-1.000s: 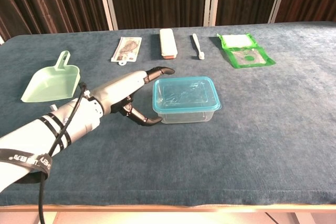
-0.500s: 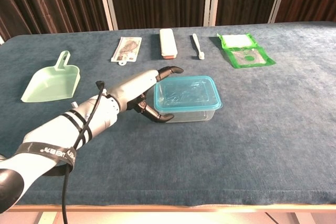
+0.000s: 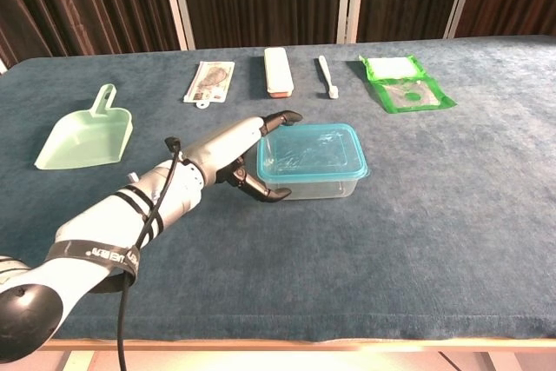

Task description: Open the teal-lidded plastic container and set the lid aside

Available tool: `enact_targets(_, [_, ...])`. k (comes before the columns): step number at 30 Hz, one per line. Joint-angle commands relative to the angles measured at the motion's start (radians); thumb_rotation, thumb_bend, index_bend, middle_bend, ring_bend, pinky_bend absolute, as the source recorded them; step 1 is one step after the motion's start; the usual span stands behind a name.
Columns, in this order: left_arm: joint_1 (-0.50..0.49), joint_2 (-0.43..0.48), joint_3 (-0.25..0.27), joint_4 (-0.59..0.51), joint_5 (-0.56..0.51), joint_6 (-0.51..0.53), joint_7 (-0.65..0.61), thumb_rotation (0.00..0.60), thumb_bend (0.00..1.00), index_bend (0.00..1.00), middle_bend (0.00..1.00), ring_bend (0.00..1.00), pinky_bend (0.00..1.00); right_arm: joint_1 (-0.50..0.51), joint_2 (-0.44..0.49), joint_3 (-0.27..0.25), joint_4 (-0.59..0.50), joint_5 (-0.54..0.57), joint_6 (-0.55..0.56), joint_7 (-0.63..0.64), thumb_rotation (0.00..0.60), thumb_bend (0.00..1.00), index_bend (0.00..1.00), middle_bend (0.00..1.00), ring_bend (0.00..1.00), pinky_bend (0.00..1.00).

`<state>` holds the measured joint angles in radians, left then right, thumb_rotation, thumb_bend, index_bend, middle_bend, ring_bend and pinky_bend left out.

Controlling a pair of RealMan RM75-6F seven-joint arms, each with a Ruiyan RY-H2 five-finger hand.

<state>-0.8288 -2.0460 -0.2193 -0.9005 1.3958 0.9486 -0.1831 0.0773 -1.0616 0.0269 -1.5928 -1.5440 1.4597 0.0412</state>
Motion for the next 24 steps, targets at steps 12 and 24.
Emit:
enact_targets(12, [0.02, -0.01, 0.051, -0.006, 0.04, 0.052, -0.014, 0.6, 0.3, 0.29, 0.59, 0.4, 0.46, 0.008, -0.012, -0.005, -0.001, -0.018, -0.006, -0.022, 0.6, 0.12, 0.0, 0.0, 0.0, 0.0])
enact_targets(24, [0.056, 0.021, 0.094, -0.153, 0.059, 0.078, 0.022, 0.6, 0.3, 0.3, 0.6, 0.41, 0.47, 0.17, -0.129, -0.001, 0.036, -0.166, -0.154, -0.149, 0.6, 0.12, 0.0, 0.0, 0.0, 0.0])
